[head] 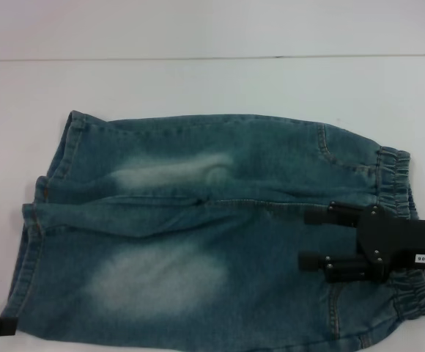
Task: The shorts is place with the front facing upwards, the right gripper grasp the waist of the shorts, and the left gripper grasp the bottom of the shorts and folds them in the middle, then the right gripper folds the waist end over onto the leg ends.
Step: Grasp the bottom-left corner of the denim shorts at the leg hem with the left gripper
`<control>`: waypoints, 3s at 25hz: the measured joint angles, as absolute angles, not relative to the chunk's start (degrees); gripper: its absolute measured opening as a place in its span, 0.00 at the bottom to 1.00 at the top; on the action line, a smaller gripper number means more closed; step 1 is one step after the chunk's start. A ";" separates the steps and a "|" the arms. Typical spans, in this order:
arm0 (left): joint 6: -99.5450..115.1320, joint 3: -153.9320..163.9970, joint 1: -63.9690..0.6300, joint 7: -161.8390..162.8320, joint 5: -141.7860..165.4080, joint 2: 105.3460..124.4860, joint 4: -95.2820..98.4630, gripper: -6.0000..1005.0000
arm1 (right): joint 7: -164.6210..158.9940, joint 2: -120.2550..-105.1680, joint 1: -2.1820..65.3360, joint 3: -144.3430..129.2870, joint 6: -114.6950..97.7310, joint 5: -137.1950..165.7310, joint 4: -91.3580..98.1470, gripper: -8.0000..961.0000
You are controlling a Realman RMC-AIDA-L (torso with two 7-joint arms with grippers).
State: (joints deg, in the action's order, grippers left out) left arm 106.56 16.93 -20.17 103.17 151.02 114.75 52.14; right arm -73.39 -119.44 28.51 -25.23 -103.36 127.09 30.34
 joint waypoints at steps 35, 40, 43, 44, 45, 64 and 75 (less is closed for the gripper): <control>107.81 19.75 -23.48 104.70 152.40 115.66 51.76 0.81 | -74.18 -119.44 28.03 -25.23 -103.36 127.09 30.79 0.97; 107.42 21.29 -23.87 104.73 152.40 115.96 51.84 0.63 | -74.18 -119.39 27.89 -25.22 -103.36 127.09 30.68 0.97; 106.74 22.67 -23.76 104.77 152.59 116.19 52.01 0.53 | -74.18 -119.37 27.75 -25.22 -103.36 127.09 30.61 0.97; 106.68 22.83 -23.77 105.07 152.80 116.21 52.18 0.49 | -74.17 -119.36 27.72 -25.23 -103.36 127.09 30.63 0.97; 106.68 22.88 -23.77 105.29 152.91 116.21 52.32 0.46 | -74.18 -119.36 27.70 -25.22 -103.36 127.09 30.66 0.97; 105.46 23.38 -24.35 109.80 157.20 116.55 55.23 0.32 | -74.17 -119.36 27.68 -25.13 -103.44 126.83 30.85 0.97; 105.90 24.31 -24.66 109.50 157.22 117.73 57.41 0.32 | -74.17 -119.34 27.68 -24.92 -103.50 126.73 30.85 0.97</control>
State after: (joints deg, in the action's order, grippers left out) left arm 105.90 24.31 -24.66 109.50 157.22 117.73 57.41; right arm -74.18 -119.34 27.68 -24.92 -103.50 126.73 30.85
